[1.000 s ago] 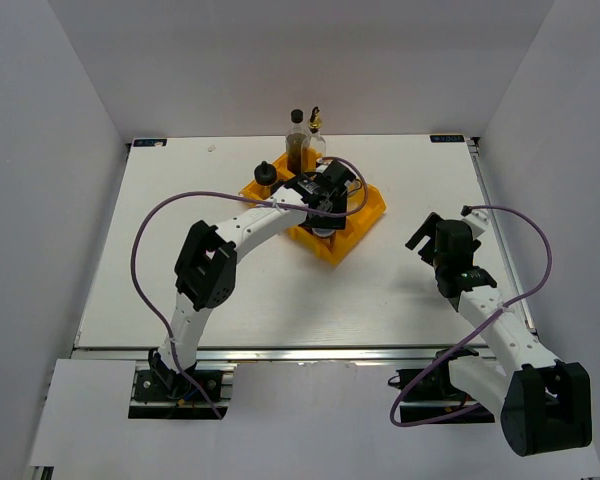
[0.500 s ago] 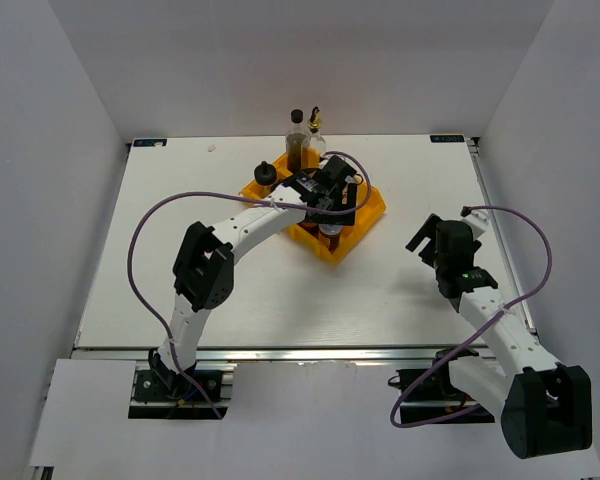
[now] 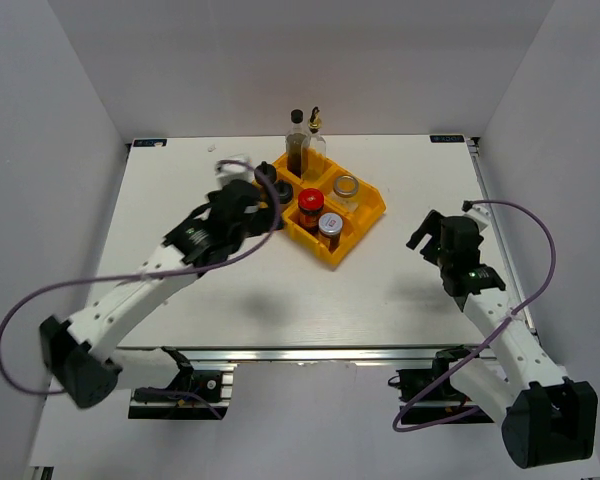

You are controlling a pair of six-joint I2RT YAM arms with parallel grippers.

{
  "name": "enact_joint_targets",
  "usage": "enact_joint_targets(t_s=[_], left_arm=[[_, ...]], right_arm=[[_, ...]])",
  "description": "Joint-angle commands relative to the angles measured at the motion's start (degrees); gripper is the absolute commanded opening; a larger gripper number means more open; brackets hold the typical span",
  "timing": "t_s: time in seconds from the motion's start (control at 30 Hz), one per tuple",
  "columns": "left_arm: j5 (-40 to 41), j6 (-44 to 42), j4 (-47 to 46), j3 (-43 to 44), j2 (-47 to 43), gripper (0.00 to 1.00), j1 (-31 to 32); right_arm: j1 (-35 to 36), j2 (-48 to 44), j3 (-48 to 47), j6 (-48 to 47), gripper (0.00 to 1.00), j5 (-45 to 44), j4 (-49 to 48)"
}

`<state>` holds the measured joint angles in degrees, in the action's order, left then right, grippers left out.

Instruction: Organize the condiment bottles

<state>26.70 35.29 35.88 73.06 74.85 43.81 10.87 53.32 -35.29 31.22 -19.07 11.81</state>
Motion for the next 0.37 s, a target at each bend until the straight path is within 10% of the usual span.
enact_joint_targets(t_s=[0.0, 0.33], left_arm=[[2.0, 4.3, -6.7, -12.9, -7.1, 0.98, -12.6], [-4.5, 4.4, -16.1, -27.1, -16.3, 0.98, -33.9]], right_arm=[[-0.3, -2.6, -1.3, -0.1, 0.89, 1.5, 1.7], [-0.3, -10.5, 4.5, -1.4, 0.9, 2.0, -2.0]])
